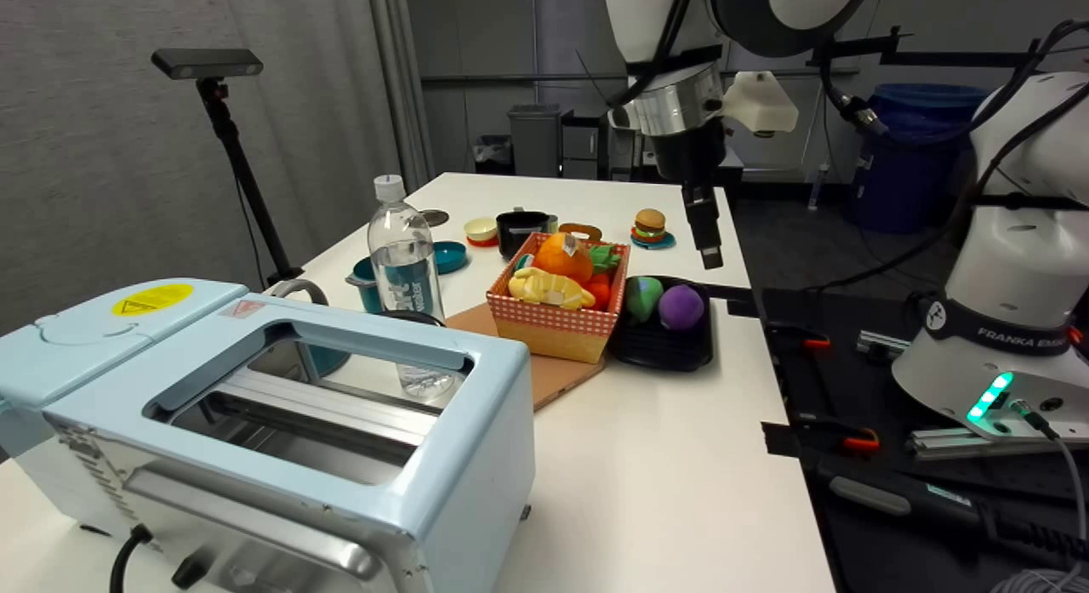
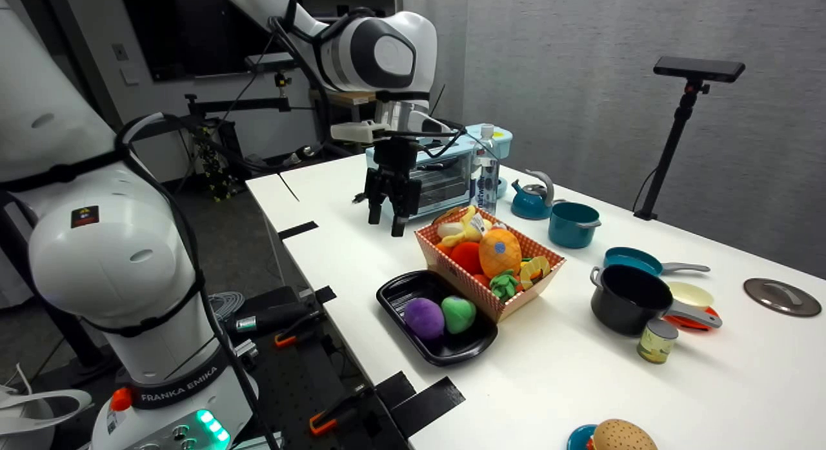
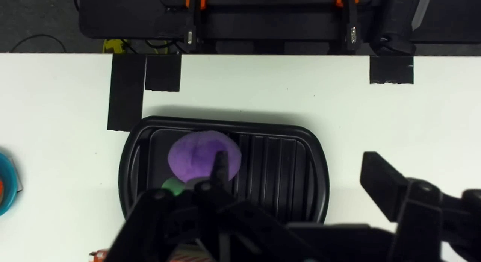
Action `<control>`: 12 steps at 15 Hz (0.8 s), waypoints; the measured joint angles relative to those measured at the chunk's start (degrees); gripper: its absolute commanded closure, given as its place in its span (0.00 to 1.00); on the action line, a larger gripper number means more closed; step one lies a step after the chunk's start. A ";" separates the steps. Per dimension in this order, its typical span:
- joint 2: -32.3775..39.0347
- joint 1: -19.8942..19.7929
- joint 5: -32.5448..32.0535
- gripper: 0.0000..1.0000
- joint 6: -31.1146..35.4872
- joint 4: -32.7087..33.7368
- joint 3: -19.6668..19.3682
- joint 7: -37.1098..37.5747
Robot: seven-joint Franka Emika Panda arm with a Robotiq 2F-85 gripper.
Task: Pick up the purple fruit plush toy from the basket and put it on the black tray
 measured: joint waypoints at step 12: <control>0.42 0.00 0.54 0.00 -0.91 0.01 -0.11 -0.07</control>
